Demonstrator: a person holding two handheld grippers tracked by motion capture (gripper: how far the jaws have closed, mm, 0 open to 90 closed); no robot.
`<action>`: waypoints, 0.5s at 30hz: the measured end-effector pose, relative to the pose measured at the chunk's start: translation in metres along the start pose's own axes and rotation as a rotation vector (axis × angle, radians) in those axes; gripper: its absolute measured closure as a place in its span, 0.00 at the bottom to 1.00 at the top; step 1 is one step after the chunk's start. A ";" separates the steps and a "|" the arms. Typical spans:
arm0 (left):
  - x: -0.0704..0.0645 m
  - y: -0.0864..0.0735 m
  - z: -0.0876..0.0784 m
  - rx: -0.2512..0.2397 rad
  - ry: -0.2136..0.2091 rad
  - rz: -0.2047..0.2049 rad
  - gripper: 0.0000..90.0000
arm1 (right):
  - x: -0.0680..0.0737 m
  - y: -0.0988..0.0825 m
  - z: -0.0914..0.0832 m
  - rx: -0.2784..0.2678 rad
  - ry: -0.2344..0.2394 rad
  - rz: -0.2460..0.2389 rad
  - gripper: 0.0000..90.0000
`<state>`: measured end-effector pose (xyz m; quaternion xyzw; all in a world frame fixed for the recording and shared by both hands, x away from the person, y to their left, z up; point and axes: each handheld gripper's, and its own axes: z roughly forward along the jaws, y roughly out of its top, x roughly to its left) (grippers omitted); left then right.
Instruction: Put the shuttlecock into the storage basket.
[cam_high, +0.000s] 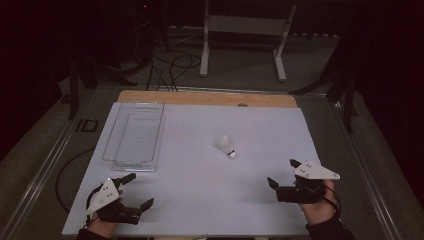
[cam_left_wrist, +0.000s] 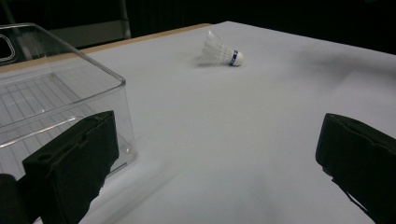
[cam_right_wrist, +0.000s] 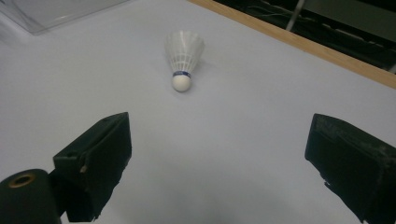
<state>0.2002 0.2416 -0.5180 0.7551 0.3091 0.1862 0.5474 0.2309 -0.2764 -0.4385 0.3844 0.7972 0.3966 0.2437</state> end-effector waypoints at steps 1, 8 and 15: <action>0.000 0.000 0.000 0.000 0.000 0.001 0.00 | 0.000 0.002 0.001 0.003 0.004 -0.005 0.08; 0.000 0.000 0.000 -0.001 -0.001 0.001 0.00 | 0.002 0.014 0.006 0.001 0.002 -0.025 0.08; 0.000 0.000 -0.001 -0.002 0.000 0.001 0.00 | 0.004 0.027 0.015 0.025 0.021 -0.039 0.08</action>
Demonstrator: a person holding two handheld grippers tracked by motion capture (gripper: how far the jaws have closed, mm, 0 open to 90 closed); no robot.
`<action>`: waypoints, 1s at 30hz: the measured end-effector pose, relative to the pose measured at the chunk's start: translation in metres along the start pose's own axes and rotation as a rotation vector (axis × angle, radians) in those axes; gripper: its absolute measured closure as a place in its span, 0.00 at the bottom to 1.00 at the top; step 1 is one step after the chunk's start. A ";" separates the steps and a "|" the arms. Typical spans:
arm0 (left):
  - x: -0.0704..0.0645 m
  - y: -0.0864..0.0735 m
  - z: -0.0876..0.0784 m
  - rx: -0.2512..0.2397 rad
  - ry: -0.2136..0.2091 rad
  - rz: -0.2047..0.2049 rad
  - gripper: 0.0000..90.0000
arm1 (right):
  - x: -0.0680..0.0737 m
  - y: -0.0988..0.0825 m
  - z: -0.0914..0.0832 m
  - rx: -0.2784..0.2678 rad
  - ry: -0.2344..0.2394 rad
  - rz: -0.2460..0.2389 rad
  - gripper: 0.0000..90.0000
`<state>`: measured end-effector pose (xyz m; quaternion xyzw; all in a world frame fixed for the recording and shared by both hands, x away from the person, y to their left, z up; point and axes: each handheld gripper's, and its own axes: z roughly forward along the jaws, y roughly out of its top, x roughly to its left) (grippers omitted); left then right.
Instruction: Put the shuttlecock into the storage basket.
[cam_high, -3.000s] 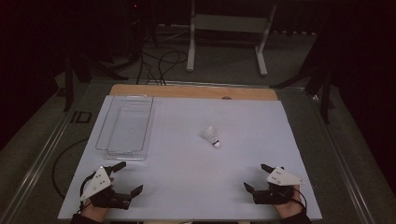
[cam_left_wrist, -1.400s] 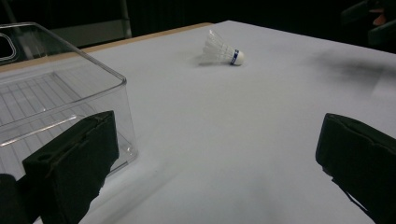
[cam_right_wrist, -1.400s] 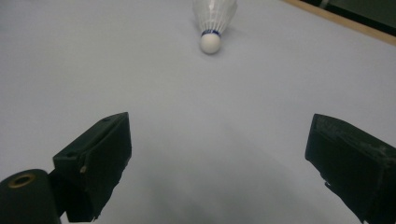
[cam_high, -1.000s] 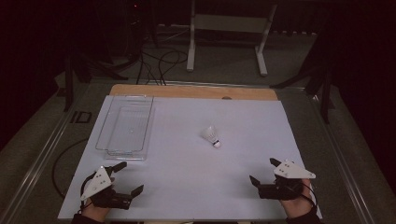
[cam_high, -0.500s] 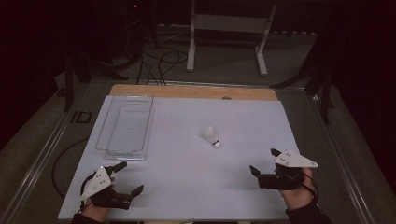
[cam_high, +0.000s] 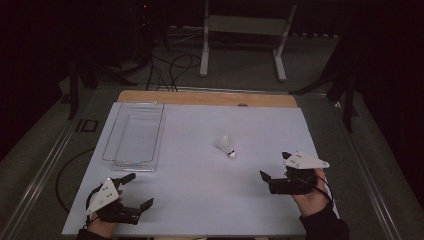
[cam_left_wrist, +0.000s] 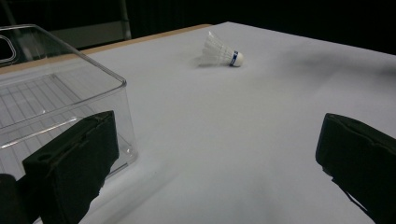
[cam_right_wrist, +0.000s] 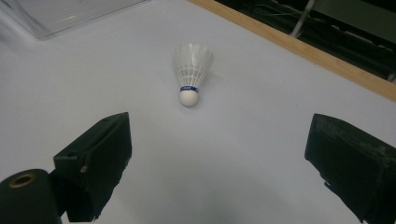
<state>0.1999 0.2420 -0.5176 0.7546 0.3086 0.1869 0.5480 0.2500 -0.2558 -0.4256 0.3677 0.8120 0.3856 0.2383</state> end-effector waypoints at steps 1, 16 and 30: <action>0.000 0.000 0.000 0.000 -0.001 0.001 0.00 | 0.000 0.002 0.001 0.003 0.007 -0.006 0.08; -0.001 0.000 0.000 0.001 -0.001 0.003 0.00 | -0.002 0.035 0.017 0.027 0.028 -0.029 0.08; -0.001 0.000 0.000 0.002 -0.001 0.006 0.00 | 0.001 0.058 0.034 0.050 0.044 -0.024 0.08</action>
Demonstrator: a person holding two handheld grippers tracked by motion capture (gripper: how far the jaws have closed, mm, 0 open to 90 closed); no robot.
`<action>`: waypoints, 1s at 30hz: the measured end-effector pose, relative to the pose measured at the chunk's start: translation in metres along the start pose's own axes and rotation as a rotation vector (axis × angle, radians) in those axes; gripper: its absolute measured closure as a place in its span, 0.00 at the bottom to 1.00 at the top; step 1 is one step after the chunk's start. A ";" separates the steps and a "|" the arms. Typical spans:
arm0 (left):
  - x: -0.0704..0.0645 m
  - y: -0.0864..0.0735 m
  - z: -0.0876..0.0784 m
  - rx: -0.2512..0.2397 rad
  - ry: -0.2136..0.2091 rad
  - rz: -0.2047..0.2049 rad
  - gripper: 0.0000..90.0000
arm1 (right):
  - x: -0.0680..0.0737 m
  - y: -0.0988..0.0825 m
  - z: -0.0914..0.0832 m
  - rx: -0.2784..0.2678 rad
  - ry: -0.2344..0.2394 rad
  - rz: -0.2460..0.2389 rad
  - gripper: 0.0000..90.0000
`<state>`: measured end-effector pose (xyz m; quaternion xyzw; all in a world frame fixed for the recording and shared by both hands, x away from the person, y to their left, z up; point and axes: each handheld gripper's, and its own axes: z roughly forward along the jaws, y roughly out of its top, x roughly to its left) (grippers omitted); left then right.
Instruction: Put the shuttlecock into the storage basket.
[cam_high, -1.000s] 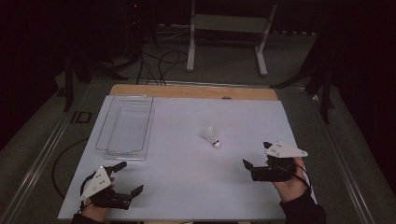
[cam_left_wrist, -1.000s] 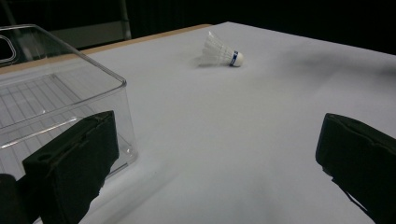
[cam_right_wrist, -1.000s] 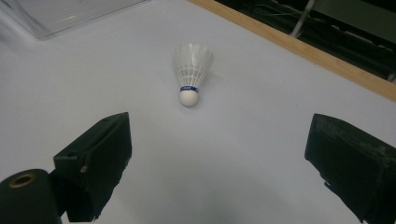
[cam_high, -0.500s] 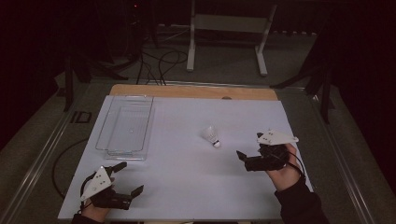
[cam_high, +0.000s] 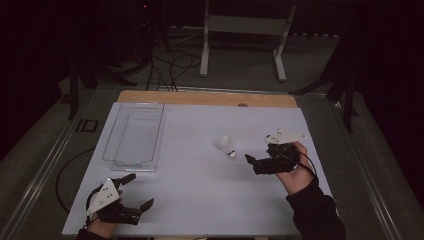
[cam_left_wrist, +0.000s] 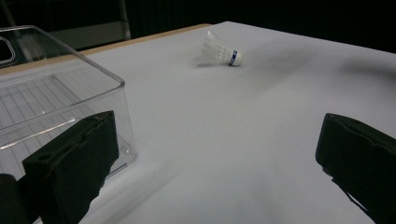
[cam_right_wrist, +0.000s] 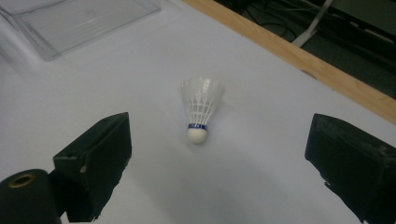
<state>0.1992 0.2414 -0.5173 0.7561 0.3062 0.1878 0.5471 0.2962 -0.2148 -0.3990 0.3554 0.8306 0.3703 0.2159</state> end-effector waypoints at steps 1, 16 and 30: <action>0.000 0.000 0.000 0.000 0.000 0.000 0.00 | 0.000 0.004 0.002 0.004 0.005 -0.002 0.08; 0.000 0.000 0.000 0.000 -0.001 0.000 0.00 | -0.002 0.021 0.018 0.027 0.041 0.017 0.08; 0.000 0.000 0.000 -0.004 -0.004 -0.002 0.00 | -0.006 0.026 0.047 0.122 0.071 0.045 0.08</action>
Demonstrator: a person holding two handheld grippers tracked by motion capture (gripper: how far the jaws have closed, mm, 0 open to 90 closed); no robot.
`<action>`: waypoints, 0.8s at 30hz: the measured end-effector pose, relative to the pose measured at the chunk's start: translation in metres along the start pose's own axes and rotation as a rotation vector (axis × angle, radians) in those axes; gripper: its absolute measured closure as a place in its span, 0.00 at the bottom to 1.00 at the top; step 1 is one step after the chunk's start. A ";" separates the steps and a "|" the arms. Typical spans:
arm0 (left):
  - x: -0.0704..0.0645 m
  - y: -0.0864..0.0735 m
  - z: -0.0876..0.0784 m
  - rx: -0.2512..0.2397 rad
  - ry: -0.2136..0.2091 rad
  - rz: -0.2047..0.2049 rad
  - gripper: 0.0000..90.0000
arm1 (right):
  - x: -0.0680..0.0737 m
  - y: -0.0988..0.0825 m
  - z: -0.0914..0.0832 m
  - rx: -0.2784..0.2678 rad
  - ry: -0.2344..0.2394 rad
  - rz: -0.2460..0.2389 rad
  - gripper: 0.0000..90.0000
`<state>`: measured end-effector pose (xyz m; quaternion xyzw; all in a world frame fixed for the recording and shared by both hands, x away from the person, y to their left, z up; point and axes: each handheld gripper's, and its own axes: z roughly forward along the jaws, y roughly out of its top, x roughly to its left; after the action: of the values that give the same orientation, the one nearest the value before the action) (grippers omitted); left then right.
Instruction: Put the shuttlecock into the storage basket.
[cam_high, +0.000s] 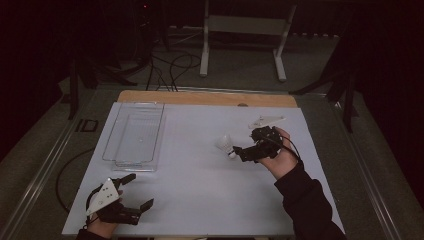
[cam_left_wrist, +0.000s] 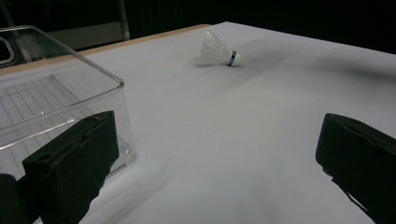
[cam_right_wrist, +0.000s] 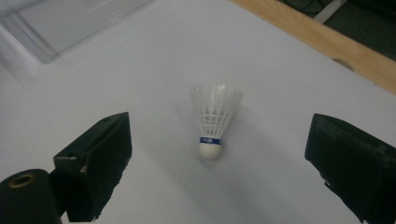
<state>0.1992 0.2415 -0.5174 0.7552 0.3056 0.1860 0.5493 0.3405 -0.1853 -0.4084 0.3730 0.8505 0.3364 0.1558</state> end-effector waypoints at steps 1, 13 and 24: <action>0.000 0.000 0.000 0.001 0.000 0.001 0.00 | 0.000 0.000 0.002 0.004 0.000 0.000 0.08; 0.000 0.000 0.000 0.001 -0.001 0.001 0.00 | -0.003 0.007 0.021 0.063 0.020 0.025 0.08; 0.000 0.000 0.000 -0.002 -0.003 -0.001 0.00 | -0.006 0.008 0.043 0.140 0.034 0.039 0.09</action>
<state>0.1991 0.2418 -0.5173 0.7548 0.3051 0.1851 0.5504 0.3711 -0.1659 -0.4337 0.3939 0.8671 0.2851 0.1082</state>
